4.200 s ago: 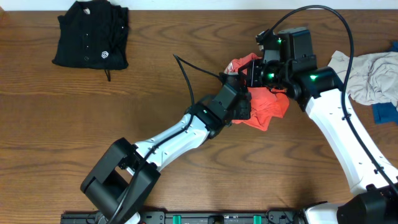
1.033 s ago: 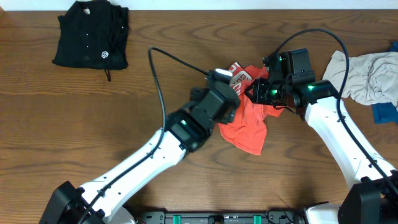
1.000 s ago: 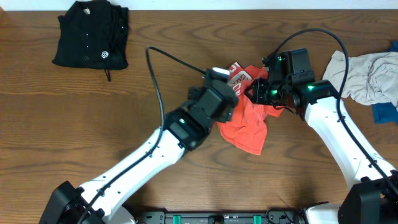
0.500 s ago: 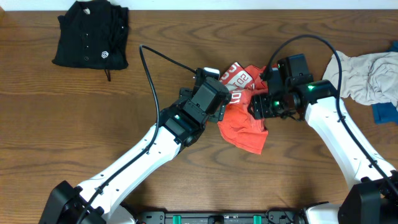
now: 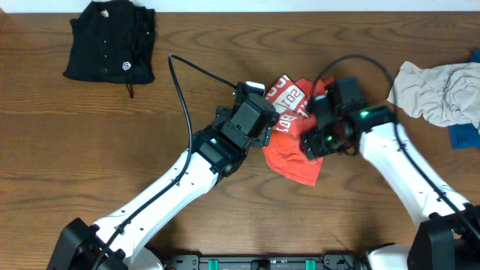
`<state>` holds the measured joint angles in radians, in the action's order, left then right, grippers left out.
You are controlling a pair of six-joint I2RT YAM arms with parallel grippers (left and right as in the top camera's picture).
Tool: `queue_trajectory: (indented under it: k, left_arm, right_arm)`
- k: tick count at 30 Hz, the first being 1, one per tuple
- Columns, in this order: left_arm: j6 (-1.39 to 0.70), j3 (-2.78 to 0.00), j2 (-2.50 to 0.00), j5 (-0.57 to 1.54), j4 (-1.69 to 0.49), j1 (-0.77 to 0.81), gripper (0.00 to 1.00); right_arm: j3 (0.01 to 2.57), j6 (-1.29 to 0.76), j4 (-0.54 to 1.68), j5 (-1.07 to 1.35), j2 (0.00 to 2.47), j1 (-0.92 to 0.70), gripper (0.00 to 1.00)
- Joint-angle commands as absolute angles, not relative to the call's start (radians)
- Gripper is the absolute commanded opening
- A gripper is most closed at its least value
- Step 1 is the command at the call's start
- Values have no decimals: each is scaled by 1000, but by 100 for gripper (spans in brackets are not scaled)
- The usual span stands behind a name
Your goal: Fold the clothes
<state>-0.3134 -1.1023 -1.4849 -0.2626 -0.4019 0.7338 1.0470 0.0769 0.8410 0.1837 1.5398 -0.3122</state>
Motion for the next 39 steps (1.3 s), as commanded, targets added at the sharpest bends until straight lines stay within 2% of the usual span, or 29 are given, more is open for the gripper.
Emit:
queue_trajectory:
  k: [1, 6, 8, 13, 22, 30, 31, 32, 33, 35, 39]
  left_arm:
    - [-307, -1116, -1496, -275, -411, 729, 82]
    - [-307, -1116, -1496, -275, -411, 729, 82]
    - [-307, -1116, -1496, -275, -411, 729, 82]
    - [-307, -1116, -1496, -275, -411, 729, 82]
    - [-307, -1116, -1496, -275, -411, 729, 82]
    - [-307, -1116, -1496, -275, -416, 729, 82]
    - [-307, -1116, -1496, -275, -418, 729, 82]
    - [-307, -1116, -1496, -275, -419, 729, 82]
    - [-307, -1116, -1496, -275, -421, 729, 82]
    - [-307, -1116, -1496, -275, -422, 729, 82]
    - [-307, -1116, -1496, -275, -422, 729, 82]
  right_arm:
    - [1014, 199, 820, 185, 1523, -383, 72]
    - [984, 230, 769, 47, 1525, -444, 75]
    - [965, 231, 741, 28, 1525, -446, 79]
    - [879, 252, 635, -25, 1528, -447, 82]
    - [771, 264, 402, -290, 1532, -447, 78]
    - [776, 289, 212, -427, 1531, -447, 61]
    - [780, 302, 204, -427, 1531, -447, 55]
    - [785, 316, 197, -427, 1531, -447, 46]
    - [788, 328, 189, -427, 1531, -447, 33]
    - [793, 358, 167, -427, 1531, -447, 19]
    - [794, 429, 98, -466, 1531, -469, 7]
